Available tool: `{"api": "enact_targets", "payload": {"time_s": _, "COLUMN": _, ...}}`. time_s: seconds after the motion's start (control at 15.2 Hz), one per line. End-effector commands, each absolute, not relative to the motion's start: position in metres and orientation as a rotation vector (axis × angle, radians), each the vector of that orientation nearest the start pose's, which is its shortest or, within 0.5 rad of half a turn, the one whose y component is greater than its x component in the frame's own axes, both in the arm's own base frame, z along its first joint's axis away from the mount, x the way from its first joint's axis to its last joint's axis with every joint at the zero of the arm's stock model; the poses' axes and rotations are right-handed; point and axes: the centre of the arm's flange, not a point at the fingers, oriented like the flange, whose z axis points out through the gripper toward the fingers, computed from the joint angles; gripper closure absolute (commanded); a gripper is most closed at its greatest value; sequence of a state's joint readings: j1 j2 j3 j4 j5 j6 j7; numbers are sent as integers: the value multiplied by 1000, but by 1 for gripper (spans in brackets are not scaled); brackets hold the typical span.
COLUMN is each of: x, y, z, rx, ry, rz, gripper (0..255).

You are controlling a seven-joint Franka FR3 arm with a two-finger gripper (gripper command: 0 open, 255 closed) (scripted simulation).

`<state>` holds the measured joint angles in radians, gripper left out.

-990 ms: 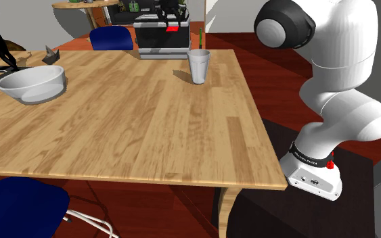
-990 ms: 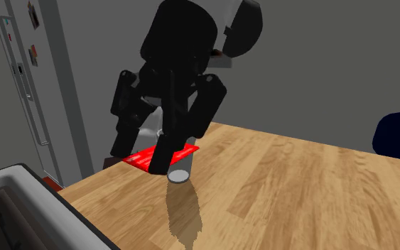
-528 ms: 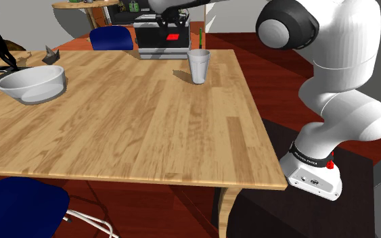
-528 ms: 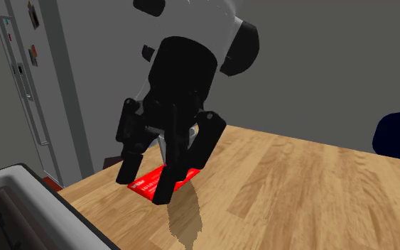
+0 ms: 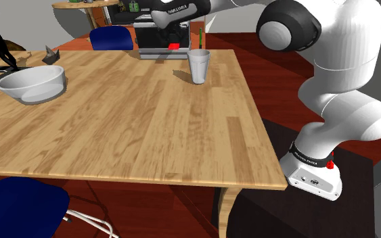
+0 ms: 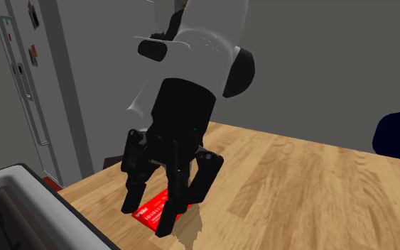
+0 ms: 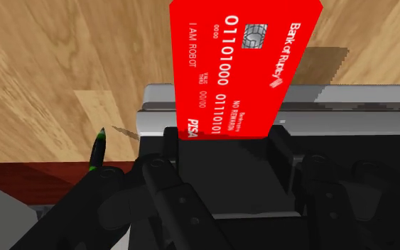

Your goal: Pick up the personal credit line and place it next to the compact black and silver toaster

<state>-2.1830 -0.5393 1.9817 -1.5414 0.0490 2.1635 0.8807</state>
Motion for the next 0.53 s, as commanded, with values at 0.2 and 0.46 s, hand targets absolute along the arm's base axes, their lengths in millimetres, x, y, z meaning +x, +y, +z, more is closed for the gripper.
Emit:
{"api": "enact_targets", "payload": {"time_s": 0.2, "x": 677, "y": 12, "z": 505, "rx": -2934, "ry": 1499, "rz": -875, "gripper": 255}}
{"api": "enact_targets", "payload": {"time_s": 0.46, "x": 677, "y": 12, "z": 484, "rx": -2934, "ry": 1499, "rz": -875, "gripper": 255}}
